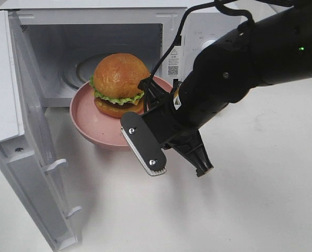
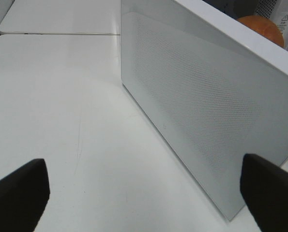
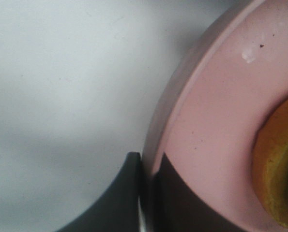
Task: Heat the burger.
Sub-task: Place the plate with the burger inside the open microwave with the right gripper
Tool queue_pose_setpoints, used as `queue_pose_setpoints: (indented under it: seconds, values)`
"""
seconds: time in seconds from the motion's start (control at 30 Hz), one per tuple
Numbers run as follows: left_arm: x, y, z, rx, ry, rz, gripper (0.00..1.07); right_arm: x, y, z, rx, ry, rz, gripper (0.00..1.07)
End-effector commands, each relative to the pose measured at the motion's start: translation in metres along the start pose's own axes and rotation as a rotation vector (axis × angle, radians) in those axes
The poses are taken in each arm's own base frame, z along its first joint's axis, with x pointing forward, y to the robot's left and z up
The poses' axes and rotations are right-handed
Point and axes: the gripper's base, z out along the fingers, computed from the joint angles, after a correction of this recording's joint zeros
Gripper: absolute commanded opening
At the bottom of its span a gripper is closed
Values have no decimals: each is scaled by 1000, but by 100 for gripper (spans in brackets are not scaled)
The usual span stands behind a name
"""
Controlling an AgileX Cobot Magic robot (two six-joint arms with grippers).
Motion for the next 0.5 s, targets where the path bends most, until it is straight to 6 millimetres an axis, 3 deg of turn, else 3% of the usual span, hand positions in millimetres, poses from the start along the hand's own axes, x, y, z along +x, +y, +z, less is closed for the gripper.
queue_pose_setpoints:
  seconds: [0.03,0.5]
  values:
    - [1,-1,-2,-1,-17,-7,100,1,-13,-4,65,-2,-6,0]
    - [1,-1,-2,-1,-17,-7,100,0,-49,16,60,32,40,0]
